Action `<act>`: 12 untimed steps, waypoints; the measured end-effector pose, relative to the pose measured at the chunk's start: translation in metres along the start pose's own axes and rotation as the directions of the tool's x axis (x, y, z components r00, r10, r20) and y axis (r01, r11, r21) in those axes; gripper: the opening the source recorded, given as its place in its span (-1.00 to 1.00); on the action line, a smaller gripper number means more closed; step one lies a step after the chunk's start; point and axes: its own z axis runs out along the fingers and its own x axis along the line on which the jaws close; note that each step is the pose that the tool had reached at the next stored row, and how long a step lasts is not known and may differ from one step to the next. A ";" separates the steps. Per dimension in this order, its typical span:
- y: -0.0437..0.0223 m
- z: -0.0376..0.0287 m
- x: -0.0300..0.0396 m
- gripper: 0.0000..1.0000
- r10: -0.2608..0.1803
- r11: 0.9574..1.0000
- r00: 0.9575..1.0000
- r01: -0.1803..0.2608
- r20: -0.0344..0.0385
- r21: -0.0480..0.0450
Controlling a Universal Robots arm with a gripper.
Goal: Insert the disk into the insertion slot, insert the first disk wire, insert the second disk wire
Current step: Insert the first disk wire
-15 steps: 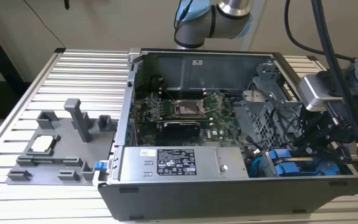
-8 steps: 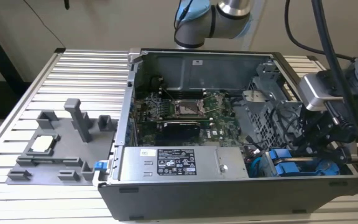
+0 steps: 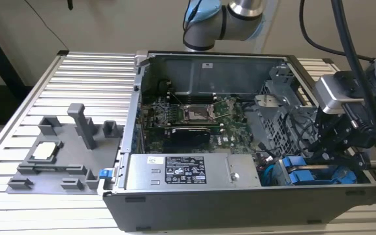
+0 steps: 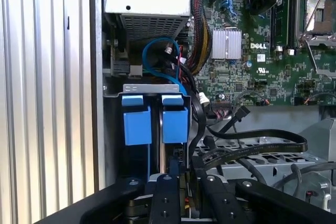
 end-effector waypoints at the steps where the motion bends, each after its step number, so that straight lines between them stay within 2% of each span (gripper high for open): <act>1: 0.0000 -0.0001 0.0000 -0.53 0.000 1.000 1.000 0.000 0.000 0.000; 8: 0.0000 0.0000 -0.0001 -0.53 0.000 1.000 1.000 0.000 0.000 0.000; 9: 0.0000 0.0000 -0.0001 -0.57 0.000 1.000 1.000 0.000 0.000 0.000; 10: 0.0000 0.0000 -0.0001 -0.69 0.000 1.000 1.000 0.000 0.000 0.000; 12: 0.0000 0.0000 -0.0002 -0.69 0.000 1.000 1.000 0.000 0.000 0.000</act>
